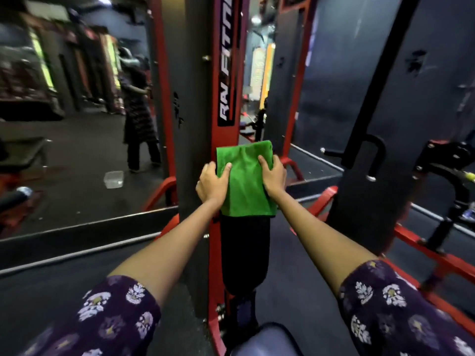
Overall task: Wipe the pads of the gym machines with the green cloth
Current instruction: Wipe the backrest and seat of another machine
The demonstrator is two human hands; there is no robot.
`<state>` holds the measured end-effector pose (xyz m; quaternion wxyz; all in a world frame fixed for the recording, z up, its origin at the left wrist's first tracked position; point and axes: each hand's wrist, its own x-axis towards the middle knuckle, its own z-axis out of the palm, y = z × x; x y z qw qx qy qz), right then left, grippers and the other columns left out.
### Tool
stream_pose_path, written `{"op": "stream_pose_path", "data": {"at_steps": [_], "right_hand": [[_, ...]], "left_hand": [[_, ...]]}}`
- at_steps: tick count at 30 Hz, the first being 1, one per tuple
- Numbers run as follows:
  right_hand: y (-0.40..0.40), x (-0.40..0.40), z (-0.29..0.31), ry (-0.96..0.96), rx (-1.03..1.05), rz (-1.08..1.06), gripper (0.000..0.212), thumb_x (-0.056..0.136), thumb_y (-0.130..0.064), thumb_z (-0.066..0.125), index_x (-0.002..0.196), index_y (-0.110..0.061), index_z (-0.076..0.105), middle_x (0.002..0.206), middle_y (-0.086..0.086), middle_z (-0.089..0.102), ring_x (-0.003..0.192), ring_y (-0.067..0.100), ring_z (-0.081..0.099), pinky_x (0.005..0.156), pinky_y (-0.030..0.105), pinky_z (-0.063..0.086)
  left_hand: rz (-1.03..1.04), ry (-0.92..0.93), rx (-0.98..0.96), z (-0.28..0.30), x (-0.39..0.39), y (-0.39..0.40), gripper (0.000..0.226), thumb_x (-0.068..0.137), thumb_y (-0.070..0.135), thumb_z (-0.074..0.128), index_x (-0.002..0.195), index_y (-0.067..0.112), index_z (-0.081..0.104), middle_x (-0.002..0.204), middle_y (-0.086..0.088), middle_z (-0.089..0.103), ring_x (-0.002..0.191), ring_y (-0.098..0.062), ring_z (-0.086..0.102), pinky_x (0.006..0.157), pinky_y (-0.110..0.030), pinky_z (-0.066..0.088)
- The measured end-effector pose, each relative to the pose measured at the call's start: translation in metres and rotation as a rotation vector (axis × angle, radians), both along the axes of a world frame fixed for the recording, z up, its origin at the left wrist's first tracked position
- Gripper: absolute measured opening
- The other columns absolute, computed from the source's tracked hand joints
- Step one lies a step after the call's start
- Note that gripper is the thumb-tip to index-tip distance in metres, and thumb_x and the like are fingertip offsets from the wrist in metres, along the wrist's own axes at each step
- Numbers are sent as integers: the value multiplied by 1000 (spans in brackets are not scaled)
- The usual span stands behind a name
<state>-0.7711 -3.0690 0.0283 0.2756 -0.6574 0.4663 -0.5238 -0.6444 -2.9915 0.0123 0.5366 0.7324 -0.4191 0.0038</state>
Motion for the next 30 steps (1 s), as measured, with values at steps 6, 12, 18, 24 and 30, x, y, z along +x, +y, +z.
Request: {"op": "stream_pose_path", "data": {"at_steps": [6,12,18,24,30], "right_hand": [[-39,-1,11,219,61,-27,47,91,-48,54,112,-6,53,108,24,64,102,40,59,76,40,44],[-45,-6,20,223,-27,-36,41,92,-32,57,124,-8,46,118,20,53,105,37,55,82,42,44],[-24,11,8,404,-392,122,54,90,-53,39,122,-14,61,135,7,53,131,38,36,105,57,29],[-12,21,-11,424,-116,109,65,87,-72,29,146,-44,21,159,0,-14,142,39,-18,106,69,-5],[-12,28,-22,509,-166,66,92,60,-86,12,145,-51,3,158,-4,-14,143,37,-12,107,67,4]], "left_hand": [[95,42,123,13,-7,-11,47,83,56,59,86,10,53,100,-14,61,97,-34,59,75,-38,43],[116,-114,119,21,-14,-22,52,78,51,69,95,5,51,106,-12,51,105,-29,51,82,-40,42],[145,-263,81,24,-18,-41,36,81,36,69,96,6,57,102,-11,59,104,-30,52,87,-38,36],[-106,-39,-108,20,-4,-40,31,65,27,60,86,4,61,83,-10,59,80,-20,51,75,-33,38],[-276,227,-327,28,6,-49,10,79,15,54,89,12,53,86,0,58,82,-12,53,75,-24,42]]}}
